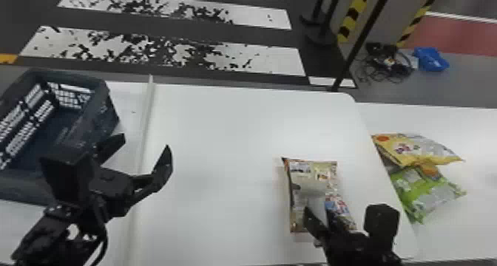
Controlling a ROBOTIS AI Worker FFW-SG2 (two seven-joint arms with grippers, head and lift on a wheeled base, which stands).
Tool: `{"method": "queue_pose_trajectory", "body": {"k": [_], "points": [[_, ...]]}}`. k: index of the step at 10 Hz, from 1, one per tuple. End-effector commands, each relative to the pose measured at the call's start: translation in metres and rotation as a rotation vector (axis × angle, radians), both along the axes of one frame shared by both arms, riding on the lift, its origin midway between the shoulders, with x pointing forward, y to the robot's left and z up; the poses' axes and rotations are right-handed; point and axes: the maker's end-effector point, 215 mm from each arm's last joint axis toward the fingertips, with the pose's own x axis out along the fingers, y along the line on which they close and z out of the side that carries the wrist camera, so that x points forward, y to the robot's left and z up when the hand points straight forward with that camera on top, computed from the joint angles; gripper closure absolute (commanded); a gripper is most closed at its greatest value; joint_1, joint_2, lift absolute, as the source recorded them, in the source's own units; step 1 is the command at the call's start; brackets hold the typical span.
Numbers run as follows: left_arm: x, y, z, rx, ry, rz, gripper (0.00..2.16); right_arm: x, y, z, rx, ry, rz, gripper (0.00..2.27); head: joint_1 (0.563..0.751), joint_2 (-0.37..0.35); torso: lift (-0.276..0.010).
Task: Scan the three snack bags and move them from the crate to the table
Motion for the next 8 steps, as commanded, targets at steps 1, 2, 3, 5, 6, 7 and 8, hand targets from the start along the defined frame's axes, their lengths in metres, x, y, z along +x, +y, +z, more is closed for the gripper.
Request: {"method": "queue_pose_trajectory", "body": {"k": [1, 2, 3, 5, 6, 7, 8], "points": [[0.000, 0.001, 0.000, 0.002, 0.000, 0.003, 0.04, 0.005, 0.000, 0.010, 0.004, -0.023, 0.001, 2.24, 0.695, -0.159, -0.062], [0.000, 0.002, 0.000, 0.002, 0.000, 0.004, 0.04, 0.011, -0.005, 0.024, 0.016, -0.047, -0.009, 2.24, 0.695, -0.158, -0.062], [-0.001, 0.003, 0.002, 0.003, -0.002, 0.005, 0.04, 0.017, -0.021, 0.034, 0.021, -0.054, -0.025, 2.24, 0.695, -0.158, -0.062], [-0.006, 0.003, -0.001, 0.014, 0.015, 0.000, 0.04, 0.057, -0.075, 0.057, 0.002, -0.122, -0.069, 2.24, 0.695, -0.188, -0.062], [-0.009, 0.002, -0.011, 0.020, 0.063, 0.003, 0.04, 0.080, -0.109, 0.066, -0.038, -0.148, -0.097, 2.24, 0.695, -0.221, -0.062], [-0.010, -0.002, -0.015, 0.024, 0.079, -0.005, 0.04, 0.092, -0.138, 0.063, -0.046, -0.140, -0.129, 2.24, 0.695, -0.242, -0.062], [-0.011, -0.004, -0.016, 0.037, 0.081, -0.012, 0.04, 0.106, -0.159, 0.058, -0.078, -0.134, -0.141, 2.24, 0.695, -0.284, -0.062]]}}
